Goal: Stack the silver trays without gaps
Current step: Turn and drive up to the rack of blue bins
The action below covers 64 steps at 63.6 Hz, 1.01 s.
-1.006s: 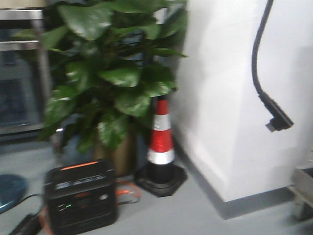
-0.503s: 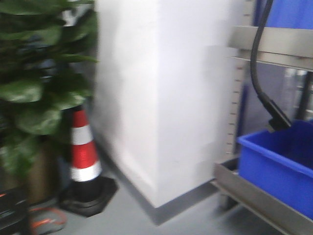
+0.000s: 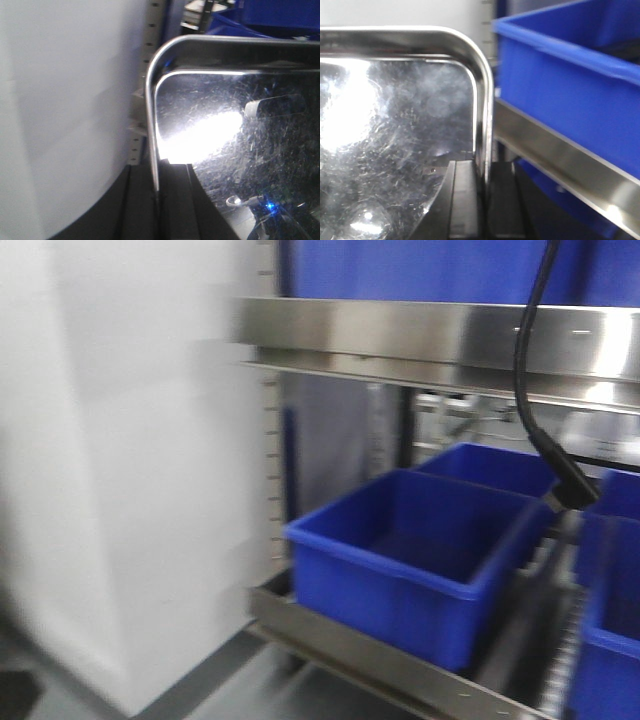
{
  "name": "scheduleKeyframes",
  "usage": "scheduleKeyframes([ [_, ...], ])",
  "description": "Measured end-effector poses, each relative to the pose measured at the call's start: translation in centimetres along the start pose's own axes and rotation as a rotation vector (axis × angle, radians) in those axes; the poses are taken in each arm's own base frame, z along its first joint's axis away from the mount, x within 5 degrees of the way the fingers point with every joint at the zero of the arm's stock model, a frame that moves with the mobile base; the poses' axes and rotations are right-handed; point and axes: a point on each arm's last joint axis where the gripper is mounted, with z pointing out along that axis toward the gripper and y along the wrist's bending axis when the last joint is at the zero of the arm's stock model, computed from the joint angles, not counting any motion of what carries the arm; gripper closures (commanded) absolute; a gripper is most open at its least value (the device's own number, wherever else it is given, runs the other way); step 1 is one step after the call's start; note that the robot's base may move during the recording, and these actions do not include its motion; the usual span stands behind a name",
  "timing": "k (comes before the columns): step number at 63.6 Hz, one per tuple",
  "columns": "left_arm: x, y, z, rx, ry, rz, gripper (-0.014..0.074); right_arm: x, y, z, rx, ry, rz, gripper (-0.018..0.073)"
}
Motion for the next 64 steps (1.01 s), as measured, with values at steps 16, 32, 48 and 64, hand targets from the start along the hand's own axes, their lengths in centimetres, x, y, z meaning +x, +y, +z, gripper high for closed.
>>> scheduleKeyframes([
  [16, 0.0, 0.0, 0.0, 0.0, 0.0, 0.0, 0.0614, 0.0, 0.0, 0.0, 0.0, 0.0, 0.0, 0.0637],
  [32, 0.0, 0.0, 0.0, 0.0, 0.0, 0.0, 0.0614, 0.0, 0.0, 0.0, 0.0, 0.0, 0.0, 0.0637],
  [48, 0.0, 0.0, 0.0, 0.0, 0.0, 0.0, 0.0614, 0.0, 0.0, 0.0, 0.0, 0.0, 0.0, 0.0637],
  [64, 0.0, 0.0, 0.0, 0.0, 0.0, 0.0, 0.0614, 0.0, 0.0, 0.0, 0.0, 0.0, 0.0, 0.0637],
])
